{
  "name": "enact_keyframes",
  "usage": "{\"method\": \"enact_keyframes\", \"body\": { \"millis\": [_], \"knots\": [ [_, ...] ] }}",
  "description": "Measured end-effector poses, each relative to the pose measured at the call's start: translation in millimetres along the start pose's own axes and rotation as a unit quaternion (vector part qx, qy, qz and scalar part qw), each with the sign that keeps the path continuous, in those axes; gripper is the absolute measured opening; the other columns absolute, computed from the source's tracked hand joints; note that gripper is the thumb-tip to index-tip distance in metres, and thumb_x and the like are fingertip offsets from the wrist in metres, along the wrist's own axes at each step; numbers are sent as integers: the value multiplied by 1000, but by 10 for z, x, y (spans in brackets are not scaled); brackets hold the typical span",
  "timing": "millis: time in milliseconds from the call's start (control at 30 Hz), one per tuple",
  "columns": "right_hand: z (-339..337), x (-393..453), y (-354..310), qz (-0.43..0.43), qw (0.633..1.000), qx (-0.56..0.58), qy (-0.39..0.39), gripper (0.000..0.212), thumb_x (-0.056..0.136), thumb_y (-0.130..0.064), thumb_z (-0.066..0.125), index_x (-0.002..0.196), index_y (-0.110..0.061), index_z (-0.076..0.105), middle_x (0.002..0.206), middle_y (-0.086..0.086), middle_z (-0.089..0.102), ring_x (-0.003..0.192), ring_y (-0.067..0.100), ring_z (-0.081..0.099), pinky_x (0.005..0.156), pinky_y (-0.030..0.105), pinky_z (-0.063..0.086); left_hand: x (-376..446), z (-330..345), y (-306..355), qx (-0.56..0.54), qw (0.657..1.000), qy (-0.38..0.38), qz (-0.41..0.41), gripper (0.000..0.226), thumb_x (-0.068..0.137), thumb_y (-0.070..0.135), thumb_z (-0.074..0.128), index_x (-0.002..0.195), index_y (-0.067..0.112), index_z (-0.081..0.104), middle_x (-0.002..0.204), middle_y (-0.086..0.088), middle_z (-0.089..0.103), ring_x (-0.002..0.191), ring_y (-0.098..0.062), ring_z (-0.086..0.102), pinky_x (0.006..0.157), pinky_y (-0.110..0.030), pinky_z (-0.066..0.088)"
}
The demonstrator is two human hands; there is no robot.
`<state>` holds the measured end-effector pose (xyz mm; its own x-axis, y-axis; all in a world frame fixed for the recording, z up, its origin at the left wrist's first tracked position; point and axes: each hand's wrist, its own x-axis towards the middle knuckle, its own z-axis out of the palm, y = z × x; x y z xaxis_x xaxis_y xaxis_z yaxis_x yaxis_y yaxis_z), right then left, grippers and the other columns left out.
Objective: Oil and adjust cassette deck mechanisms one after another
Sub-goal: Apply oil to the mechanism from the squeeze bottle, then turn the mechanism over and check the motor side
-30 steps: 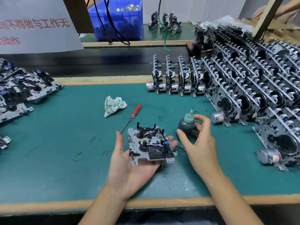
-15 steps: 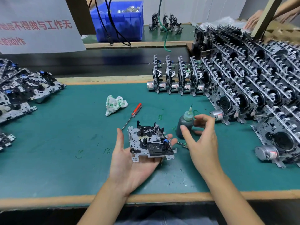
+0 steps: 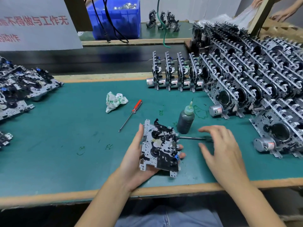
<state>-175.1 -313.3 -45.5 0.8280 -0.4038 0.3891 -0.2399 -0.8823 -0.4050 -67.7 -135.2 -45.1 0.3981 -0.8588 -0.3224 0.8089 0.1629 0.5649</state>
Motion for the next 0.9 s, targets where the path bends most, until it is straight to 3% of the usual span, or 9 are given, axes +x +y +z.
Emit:
{"method": "enact_keyframes", "body": {
  "millis": [100,200,300,400,533,600,700,800,900],
  "knots": [
    [-45,-55,-24,-118,990,-43,-66,56,70,-34,80,118,-12,60,104,2,58,100,20,50,99,34,31,0,-5,67,41,998,-6,-41,78,81,68,40,121,6,64,129,-26,55,122,-41,50,108,-50,34],
    [-73,-47,-23,-167,978,-62,-109,68,72,-54,66,123,-11,59,105,1,61,104,19,52,106,36,24,-8,3,193,128,987,-18,-91,63,81,65,46,107,16,73,116,-11,68,107,-24,64,99,-40,48],
    [-87,-28,-3,-210,969,-77,-106,66,74,-63,51,108,-8,66,100,1,65,100,19,59,104,38,26,16,66,341,230,962,-34,-146,49,72,63,55,94,26,78,101,1,73,95,-13,69,80,-26,55],
    [-93,8,39,-238,963,-86,-93,64,71,-68,49,88,-9,69,87,-2,67,85,18,66,101,41,31,98,92,482,325,932,0,-161,58,67,73,54,79,22,79,89,1,74,82,-12,70,78,-25,55],
    [-78,-13,84,-204,975,-61,-64,61,72,-72,49,73,-13,63,74,-4,61,71,19,61,96,34,35,45,87,598,388,913,87,-88,72,61,76,46,76,12,75,80,-6,72,70,-17,65,67,-23,53],
    [-50,-43,91,-190,979,-48,-54,62,72,-74,48,69,-13,58,70,-5,56,68,19,56,89,28,36,-59,95,558,520,828,210,20,74,66,82,38,73,14,68,64,-3,69,60,-19,64,58,-25,49],
    [-9,-57,76,-188,981,-35,-41,60,71,-74,50,66,-14,56,69,-6,54,67,18,53,79,25,34,-357,111,326,763,542,328,130,84,61,95,9,59,22,49,53,0,56,59,-21,56,53,-31,35],
    [26,-47,44,-193,980,-32,-30,59,74,-70,50,67,-13,58,69,-4,55,67,18,51,71,26,34,-494,107,7,839,438,309,94,92,45,98,-9,71,29,46,64,5,60,71,-16,60,55,-31,34],
    [37,-53,47,-210,977,-33,-35,56,75,-68,51,68,-12,58,70,-4,54,69,16,46,66,26,37,-475,103,-130,851,406,305,138,81,54,97,9,74,31,51,63,7,62,67,-13,64,52,-29,38]
  ]
}}
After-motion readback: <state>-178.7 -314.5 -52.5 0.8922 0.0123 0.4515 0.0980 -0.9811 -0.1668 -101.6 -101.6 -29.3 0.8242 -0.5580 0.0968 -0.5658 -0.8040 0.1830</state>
